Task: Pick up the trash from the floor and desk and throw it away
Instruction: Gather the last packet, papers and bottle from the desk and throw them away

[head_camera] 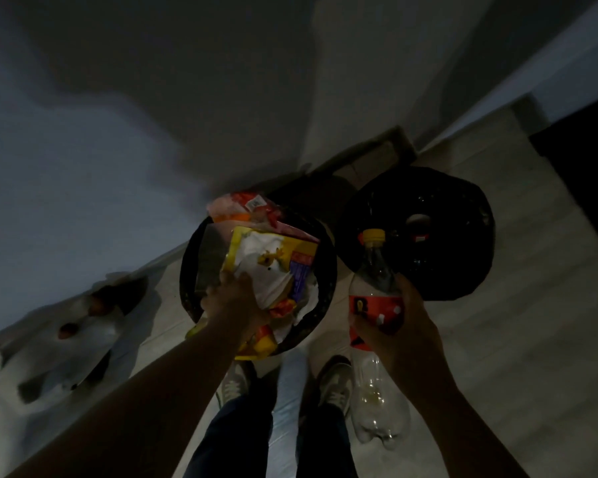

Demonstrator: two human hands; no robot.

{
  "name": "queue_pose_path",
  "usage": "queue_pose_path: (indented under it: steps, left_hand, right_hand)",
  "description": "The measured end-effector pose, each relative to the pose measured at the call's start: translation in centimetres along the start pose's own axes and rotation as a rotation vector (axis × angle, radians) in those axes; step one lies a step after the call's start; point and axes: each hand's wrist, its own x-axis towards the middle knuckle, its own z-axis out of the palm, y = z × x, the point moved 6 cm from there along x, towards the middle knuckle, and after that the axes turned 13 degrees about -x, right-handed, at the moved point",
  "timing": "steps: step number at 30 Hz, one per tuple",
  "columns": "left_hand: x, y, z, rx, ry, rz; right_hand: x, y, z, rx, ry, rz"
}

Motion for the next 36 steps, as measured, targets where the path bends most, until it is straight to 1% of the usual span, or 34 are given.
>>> queue_pose_path:
  steps: [5,9,11,12,13,15,18,19,20,21,22,23,25,27,29,30,32,34,36]
  left_hand:
    - [2.5,-0.1,1.9,0.055,-0.031,0.018]
    - [4.0,-1.2,3.3,0.035,-0.170,0.055]
    - [3.8,-1.5,3.0,0.030,-0.157,0.076]
    - [3.6,-1.5,2.4,0.016,-0.117,0.100]
    - [3.1,-1.4,1.7,0.002,-0.057,0.150]
    - [1.4,-0.9,-0.1,-0.004,0.100,0.313]
    - [-2.4,-0.3,-2.0,-0.031,0.300,0.631]
    - [-3.7,-0.1,-1.9,-0.008,0.341,0.750]
    - [-4.7,0.0,-1.3,0.062,0.344,0.847]
    - [-5.4,0.0,-0.4,0.163,0.311,0.909]
    - [-5.7,-0.2,0.6,0.262,0.257,0.932]
    - [-5.7,-0.6,1.6,0.341,0.189,0.906]
    - [-5.2,-1.2,3.0,0.415,0.094,0.806]
    - [-3.9,-1.5,4.3,0.370,-0.007,0.748]
    - [-2.2,-1.9,5.6,0.311,-0.164,0.647]
    - [-1.5,-2.0,6.0,0.334,-0.227,0.616]
    - [-0.7,-1.8,6.5,0.416,-0.328,0.615]
    - [-0.4,-1.5,6.2,0.435,-0.377,0.620]
    - [-0.2,-1.1,5.3,0.393,-0.378,0.615]
  right_hand:
    - [1.7,0.1,0.5,0.003,0.005,-0.031]
    - [2.8,-0.4,0.6,0.002,0.002,-0.065]
    - [3.0,-0.7,0.6,0.012,0.000,-0.068]
    - [3.0,-0.9,0.6,0.017,-0.001,-0.071]
    - [2.9,-1.2,0.6,0.025,-0.003,-0.076]
    - [2.7,-1.7,0.8,0.042,-0.014,-0.086]
    - [2.5,-2.5,1.0,0.080,-0.021,-0.093]
    - [2.4,-2.8,1.1,0.091,-0.022,-0.097]
    - [2.3,-3.0,1.2,0.097,-0.024,-0.101]
    - [2.3,-3.1,1.3,0.100,-0.025,-0.105]
    - [2.2,-3.1,1.4,0.101,-0.026,-0.107]
    - [2.2,-3.1,1.5,0.099,-0.028,-0.108]
    - [2.2,-2.9,1.9,0.084,-0.032,-0.101]
    - [2.3,-2.6,2.2,0.069,-0.037,-0.082]
    - [2.3,-2.2,2.4,0.066,-0.033,-0.078]
    - [2.2,-2.0,2.6,0.059,-0.034,-0.079]
    - [1.9,-1.7,2.9,0.031,-0.056,-0.070]
    - [1.5,-1.4,3.1,0.006,-0.070,-0.064]
    - [1.2,-1.3,3.1,-0.002,-0.068,-0.063]
